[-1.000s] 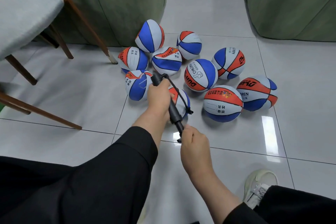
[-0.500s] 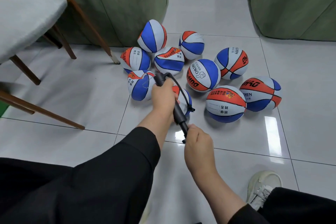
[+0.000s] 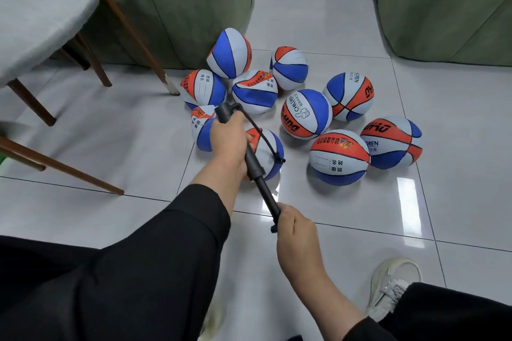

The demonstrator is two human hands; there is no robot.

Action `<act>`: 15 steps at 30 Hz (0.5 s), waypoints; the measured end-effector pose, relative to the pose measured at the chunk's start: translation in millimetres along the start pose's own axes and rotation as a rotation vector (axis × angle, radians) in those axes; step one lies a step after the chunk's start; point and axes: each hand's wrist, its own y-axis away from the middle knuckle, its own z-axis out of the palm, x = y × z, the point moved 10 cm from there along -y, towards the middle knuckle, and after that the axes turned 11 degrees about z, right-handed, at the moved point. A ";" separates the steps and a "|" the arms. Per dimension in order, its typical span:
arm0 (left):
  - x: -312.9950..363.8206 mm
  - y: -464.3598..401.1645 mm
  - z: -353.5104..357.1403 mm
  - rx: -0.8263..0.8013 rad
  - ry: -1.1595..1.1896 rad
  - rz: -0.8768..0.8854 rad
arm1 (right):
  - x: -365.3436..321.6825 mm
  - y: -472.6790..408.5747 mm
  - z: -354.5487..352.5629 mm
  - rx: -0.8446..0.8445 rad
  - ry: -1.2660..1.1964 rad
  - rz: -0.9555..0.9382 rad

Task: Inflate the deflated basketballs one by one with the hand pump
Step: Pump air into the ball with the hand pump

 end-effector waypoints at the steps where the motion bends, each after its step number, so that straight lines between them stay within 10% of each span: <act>1: 2.6 -4.3 -5.4 0.019 0.000 0.006 | 3.4 1.8 1.6 -0.018 0.013 0.002; 15: -48.0 38.2 18.2 -0.050 0.038 -0.052 | -6.7 -15.1 -17.2 0.119 -0.039 0.027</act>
